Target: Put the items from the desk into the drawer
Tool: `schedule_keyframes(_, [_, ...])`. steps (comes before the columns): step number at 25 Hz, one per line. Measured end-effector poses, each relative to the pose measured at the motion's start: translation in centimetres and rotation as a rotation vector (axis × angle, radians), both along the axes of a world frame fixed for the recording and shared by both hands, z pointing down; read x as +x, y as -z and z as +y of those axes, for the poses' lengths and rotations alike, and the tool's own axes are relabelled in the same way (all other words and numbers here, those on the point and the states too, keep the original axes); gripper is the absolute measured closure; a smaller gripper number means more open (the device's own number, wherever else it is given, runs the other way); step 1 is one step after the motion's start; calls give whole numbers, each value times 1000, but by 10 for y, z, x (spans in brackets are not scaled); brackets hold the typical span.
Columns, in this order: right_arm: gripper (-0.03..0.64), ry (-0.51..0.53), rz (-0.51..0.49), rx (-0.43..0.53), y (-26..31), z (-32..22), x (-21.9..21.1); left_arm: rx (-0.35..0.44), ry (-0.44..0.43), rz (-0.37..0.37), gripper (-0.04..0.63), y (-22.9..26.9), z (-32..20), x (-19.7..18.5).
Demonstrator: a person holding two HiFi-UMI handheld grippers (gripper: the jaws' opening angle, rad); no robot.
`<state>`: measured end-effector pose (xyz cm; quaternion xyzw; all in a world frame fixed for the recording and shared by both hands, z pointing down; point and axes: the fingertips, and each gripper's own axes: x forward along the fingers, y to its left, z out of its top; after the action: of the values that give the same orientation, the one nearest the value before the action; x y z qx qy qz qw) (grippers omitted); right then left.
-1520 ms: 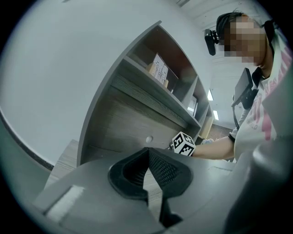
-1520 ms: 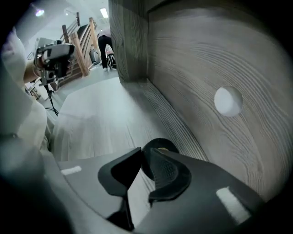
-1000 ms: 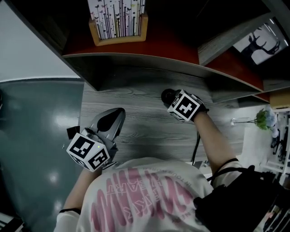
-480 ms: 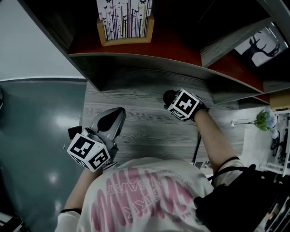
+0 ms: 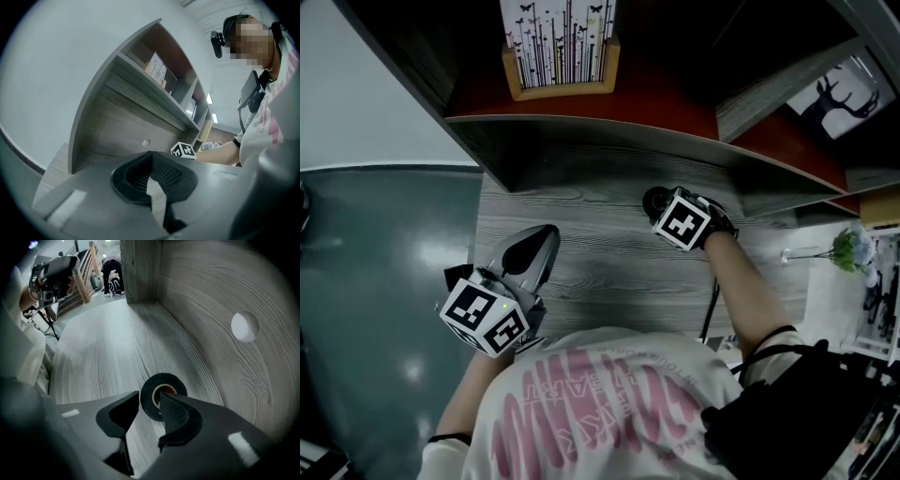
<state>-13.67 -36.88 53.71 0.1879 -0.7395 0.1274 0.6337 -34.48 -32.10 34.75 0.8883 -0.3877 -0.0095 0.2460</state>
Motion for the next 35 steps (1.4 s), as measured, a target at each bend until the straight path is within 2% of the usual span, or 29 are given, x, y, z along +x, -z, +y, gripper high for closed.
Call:
schedule_keyframes(7, [506, -4, 38, -16, -6, 2, 1, 8, 6, 8, 575, 1, -2, 2])
schedule_keyframes(9, [508, -25, 2, -17, -3, 4, 1, 8, 3, 1, 575, 3, -2, 3])
schedule_keyframes(17, [509, -66, -176, 82, 34, 17, -12, 7, -40, -7, 575, 6, -2, 21])
schedule_keyframes(25, [508, -160, -318, 190, 84, 66, 12, 40, -188, -3, 575, 16, 24, 92])
schedule_keyframes(35, [508, -373, -323, 234, 97, 179, 114, 74, -416, 15, 575, 33, 106, 209])
